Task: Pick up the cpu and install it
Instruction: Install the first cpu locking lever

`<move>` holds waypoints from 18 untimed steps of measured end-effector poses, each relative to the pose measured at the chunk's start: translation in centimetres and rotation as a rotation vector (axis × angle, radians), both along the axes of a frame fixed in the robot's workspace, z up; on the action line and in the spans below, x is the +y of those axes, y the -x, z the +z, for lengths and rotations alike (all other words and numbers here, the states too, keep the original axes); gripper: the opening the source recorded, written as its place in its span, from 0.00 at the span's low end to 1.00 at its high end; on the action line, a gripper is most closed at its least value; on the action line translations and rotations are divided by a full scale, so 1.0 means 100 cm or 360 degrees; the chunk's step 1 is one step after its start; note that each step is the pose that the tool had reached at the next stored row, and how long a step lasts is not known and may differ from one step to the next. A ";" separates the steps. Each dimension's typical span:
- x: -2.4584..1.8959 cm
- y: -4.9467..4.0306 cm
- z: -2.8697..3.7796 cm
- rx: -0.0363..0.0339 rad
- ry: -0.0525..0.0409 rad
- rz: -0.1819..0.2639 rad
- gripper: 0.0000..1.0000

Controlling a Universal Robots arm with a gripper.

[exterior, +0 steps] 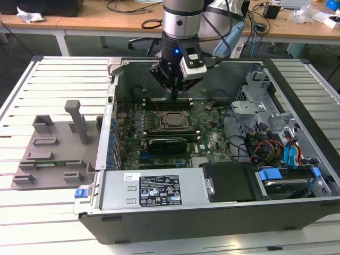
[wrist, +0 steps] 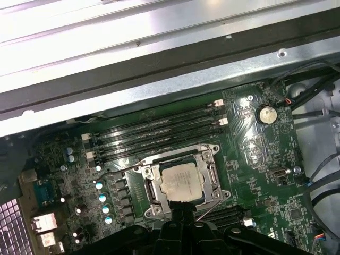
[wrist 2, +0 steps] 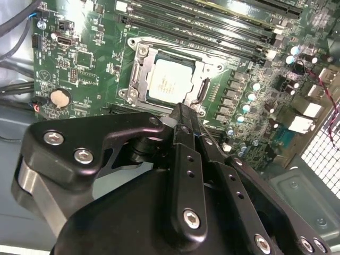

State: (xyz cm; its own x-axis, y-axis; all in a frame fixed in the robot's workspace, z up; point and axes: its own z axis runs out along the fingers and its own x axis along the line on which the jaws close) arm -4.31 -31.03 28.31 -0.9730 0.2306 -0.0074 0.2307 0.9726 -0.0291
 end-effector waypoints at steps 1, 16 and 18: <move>0.0000 0.0000 0.0000 0.0000 0.0000 0.0024 0.11; 0.0000 0.0000 0.0000 0.0000 -0.0032 0.0163 0.11; 0.0000 0.0000 0.0000 0.0001 -0.0032 0.0195 0.11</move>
